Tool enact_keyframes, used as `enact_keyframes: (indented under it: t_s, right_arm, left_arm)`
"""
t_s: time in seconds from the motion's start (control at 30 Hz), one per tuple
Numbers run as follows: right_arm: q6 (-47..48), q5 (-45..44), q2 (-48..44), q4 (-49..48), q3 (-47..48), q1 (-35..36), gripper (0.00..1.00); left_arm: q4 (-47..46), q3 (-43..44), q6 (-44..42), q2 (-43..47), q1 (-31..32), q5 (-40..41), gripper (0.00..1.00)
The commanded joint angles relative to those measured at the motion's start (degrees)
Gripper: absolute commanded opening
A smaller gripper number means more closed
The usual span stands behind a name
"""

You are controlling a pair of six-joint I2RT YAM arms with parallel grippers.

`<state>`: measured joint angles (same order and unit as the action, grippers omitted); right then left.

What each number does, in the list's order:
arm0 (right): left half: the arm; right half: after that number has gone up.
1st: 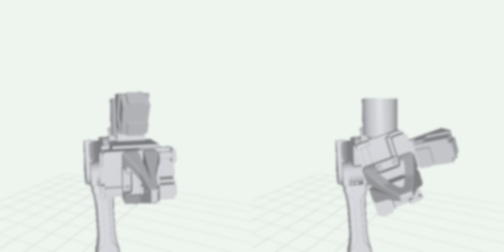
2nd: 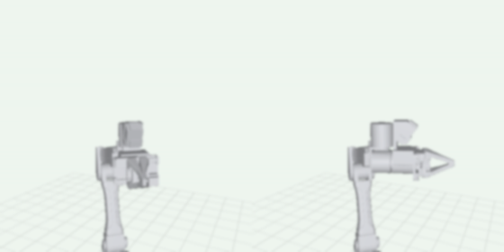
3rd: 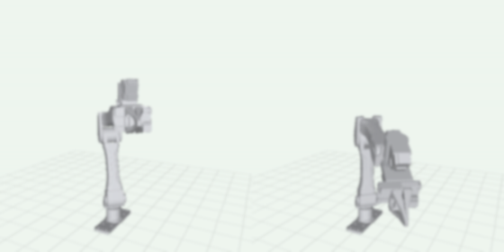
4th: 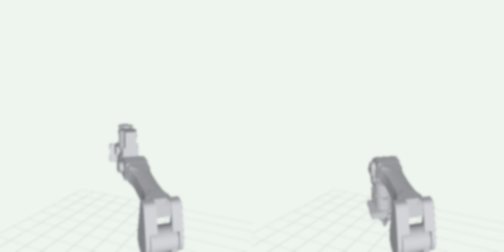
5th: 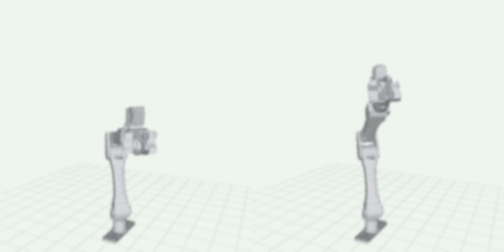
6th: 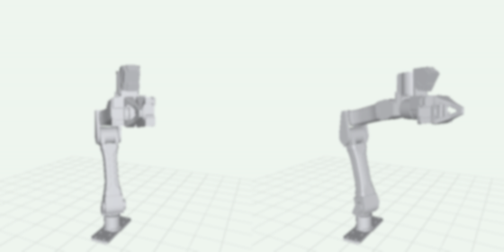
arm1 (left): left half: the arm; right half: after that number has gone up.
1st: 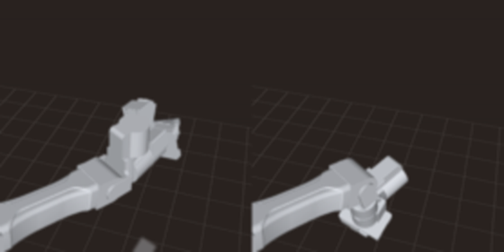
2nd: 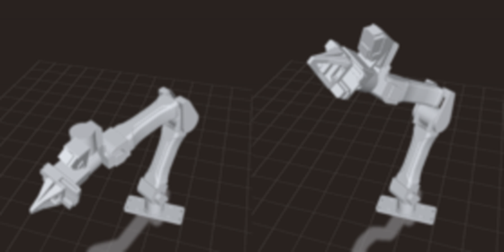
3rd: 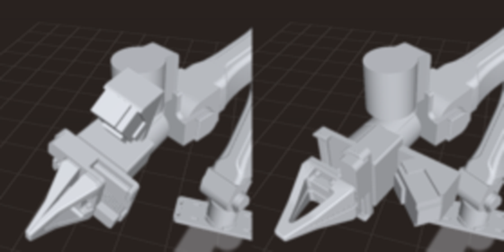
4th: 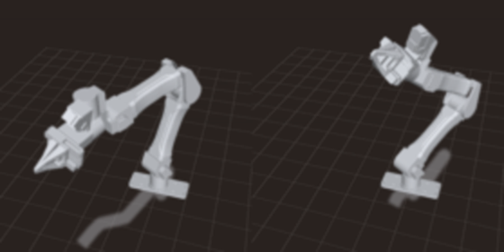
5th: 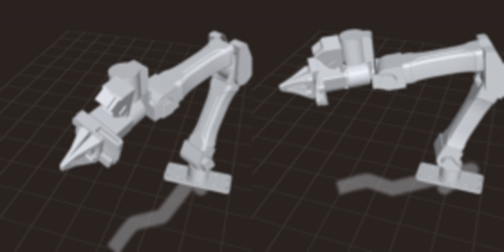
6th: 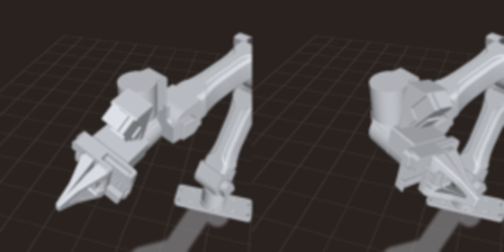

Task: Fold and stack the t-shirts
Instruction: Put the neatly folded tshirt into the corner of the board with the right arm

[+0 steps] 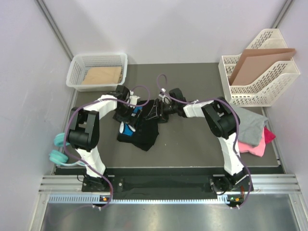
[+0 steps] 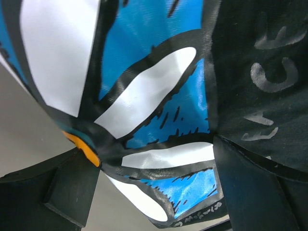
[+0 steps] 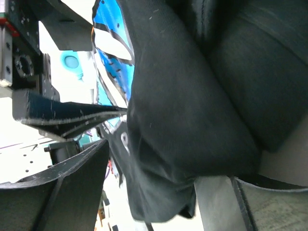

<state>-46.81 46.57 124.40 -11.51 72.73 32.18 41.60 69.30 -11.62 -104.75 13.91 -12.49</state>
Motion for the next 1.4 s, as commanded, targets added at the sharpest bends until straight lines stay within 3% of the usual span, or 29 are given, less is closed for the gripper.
enact_keyframes:
  t_s: [0.0,0.2,0.4,0.53,0.77,0.93,1.03,1.23,1.37]
  right_arm:
    - [1.0,-8.5,7.1,5.2,0.0,4.5,0.67]
    - [-1.8,-8.1,8.2,1.5,-1.1,6.4,0.60]
    - [-4.9,-7.4,9.5,-3.2,-1.5,7.1,0.41]
    - [-5.9,-6.9,9.9,-3.5,-0.8,7.5,0.00]
    - [-4.1,-6.9,-1.3,-2.5,-5.8,4.3,0.00]
    - [-1.3,-6.5,-18.4,2.9,-10.7,-0.4,0.00]
    - [0.0,-6.0,-27.7,6.7,-14.4,-5.1,0.00]
    - [4.6,-5.3,-44.2,16.5,-21.6,-17.1,0.00]
    - [8.3,-2.8,-52.0,24.1,-24.3,-29.2,0.00]
  left_arm:
    - [-0.8,-1.4,0.5,1.8,0.7,-2.1,0.99]
    - [-0.9,-2.4,0.2,2.4,0.8,-1.7,0.99]
    - [-0.7,-2.7,0.3,3.0,0.8,-1.9,0.99]
    - [-0.6,-3.5,0.0,4.0,0.8,-1.4,0.99]
    - [4.0,-1.2,-1.7,10.1,-2.0,0.0,0.99]
    - [13.2,9.3,-4.7,15.7,-11.0,-3.0,0.99]
    - [14.3,11.7,-6.9,19.0,-13.6,0.5,0.99]
    - [12.9,7.3,-7.7,24.2,-15.0,3.0,0.99]
    - [13.2,6.4,-7.1,24.6,-15.1,1.9,0.99]
